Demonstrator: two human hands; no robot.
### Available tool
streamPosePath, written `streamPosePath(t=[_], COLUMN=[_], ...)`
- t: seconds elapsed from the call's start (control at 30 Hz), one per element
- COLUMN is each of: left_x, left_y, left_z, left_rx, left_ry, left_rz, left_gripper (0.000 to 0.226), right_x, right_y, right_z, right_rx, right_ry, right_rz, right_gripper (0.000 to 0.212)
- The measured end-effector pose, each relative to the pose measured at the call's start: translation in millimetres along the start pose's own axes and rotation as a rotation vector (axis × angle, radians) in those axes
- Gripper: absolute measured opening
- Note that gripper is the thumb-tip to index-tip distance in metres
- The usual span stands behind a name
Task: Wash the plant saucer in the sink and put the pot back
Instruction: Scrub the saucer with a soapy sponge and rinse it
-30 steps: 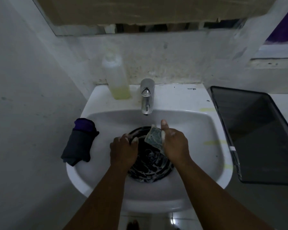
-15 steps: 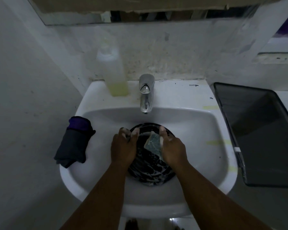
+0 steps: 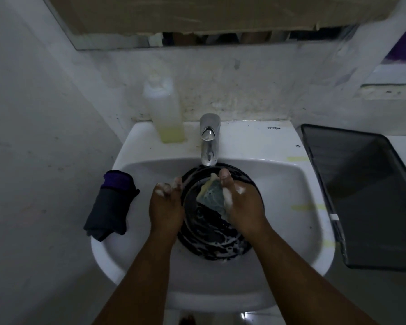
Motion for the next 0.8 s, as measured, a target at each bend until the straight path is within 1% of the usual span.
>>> streamPosePath(t=[0.1,0.2,0.3,0.4,0.5,0.6,0.63,0.7,0.73,0.77,0.8], left_x=[2.3,4.7,7.7,10.7,12.7,14.5,14.8,16.1,17.0,17.8,19.1], left_y=[-3.6,-4.5,-4.3,0.2,1.3,-0.1,-0.7,-1.3,-1.1,-1.0,0.2], left_z=[-7.3,-10.3,-8.8,-5.1,-8.4,-16.3,-18.9,-24.3,-26.8,-28.6,-28.7], left_rx=[0.028,0.065,0.131,0.173,0.205,0.199,0.19,0.16,0.138,0.119,0.108], left_ry=[-0.038,-0.072,-0.163,-0.219,-0.235,-0.233,-0.244,-0.248,-0.23,-0.204,-0.182], left_rz=[-0.008,-0.007,-0.014,-0.026,-0.037,-0.043,-0.038,-0.027,-0.024,-0.019,-0.019], left_gripper=[0.033,0.033,0.026,0.023,0.021,0.022,0.019,0.013,0.016,0.021,0.024], right_x=[2.0,8.5,15.3,18.2,16.0,14.3,14.1,13.8,14.0,14.3,14.7], right_y=[2.6,3.1,2.3,6.9,15.6,22.7,25.2,30.8,32.9,34.5,35.3], right_z=[19.1,30.7,42.2,54.1,63.8,73.0,74.4,78.8,81.0,82.0,82.9], right_rx=[0.053,0.051,0.048,-0.015,-0.056,0.002,0.012,0.017,0.008,0.003,0.007], right_ry=[0.023,0.068,0.081,0.062,0.058,0.046,0.046,0.038,0.036,0.048,0.071], right_rz=[0.011,0.015,-0.005,-0.031,-0.002,0.027,0.027,0.029,0.03,0.024,0.011], right_gripper=[0.064,0.073,0.078,0.075,0.068,0.065,0.066,0.078,0.084,0.083,0.077])
Point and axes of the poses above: each hand's wrist, its own y-axis towards the middle knuckle, its own x-axis out of the back of the hand, z = x × y, the point moved 6 cm from there along y, towards the middle knuckle, and after that the axes turned 8 degrees about x, right-handed, at the moved point
